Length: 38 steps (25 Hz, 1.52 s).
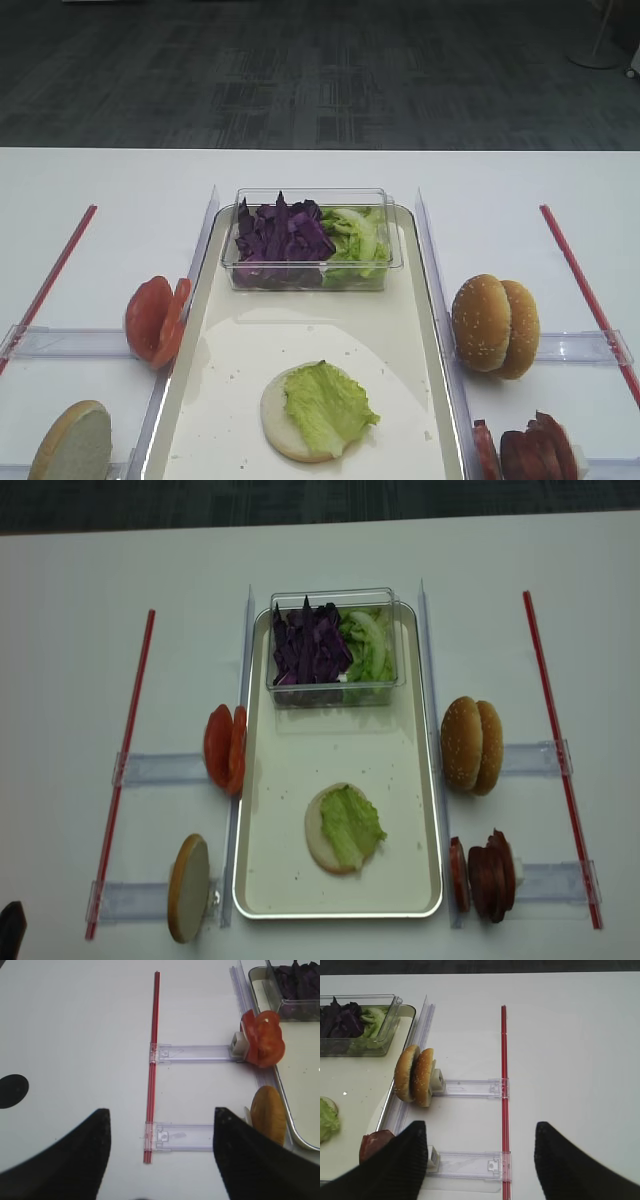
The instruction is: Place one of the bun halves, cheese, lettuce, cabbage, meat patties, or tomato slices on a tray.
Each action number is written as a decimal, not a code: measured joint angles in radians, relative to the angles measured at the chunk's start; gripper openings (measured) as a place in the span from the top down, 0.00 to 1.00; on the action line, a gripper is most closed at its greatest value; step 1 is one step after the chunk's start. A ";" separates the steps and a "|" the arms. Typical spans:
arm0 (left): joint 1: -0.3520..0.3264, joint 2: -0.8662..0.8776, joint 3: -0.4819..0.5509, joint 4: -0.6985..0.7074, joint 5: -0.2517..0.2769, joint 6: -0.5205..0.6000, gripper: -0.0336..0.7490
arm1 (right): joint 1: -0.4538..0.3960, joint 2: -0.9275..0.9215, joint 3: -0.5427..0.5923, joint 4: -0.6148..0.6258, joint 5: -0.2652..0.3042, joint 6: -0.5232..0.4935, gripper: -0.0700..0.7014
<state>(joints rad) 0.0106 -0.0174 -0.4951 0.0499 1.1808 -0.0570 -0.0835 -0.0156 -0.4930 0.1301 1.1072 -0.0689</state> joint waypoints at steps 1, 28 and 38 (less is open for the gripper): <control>0.000 0.000 0.000 0.000 0.000 0.000 0.42 | 0.000 0.000 0.001 0.000 0.003 0.000 0.28; 0.000 0.000 0.000 0.000 0.000 0.000 0.42 | 0.000 0.000 0.007 -0.012 0.004 0.023 0.28; 0.000 0.000 0.000 0.000 0.000 0.000 0.42 | 0.000 0.000 0.007 -0.012 0.004 0.023 0.28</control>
<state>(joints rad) 0.0106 -0.0174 -0.4951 0.0499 1.1808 -0.0574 -0.0835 -0.0156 -0.4861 0.1179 1.1114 -0.0454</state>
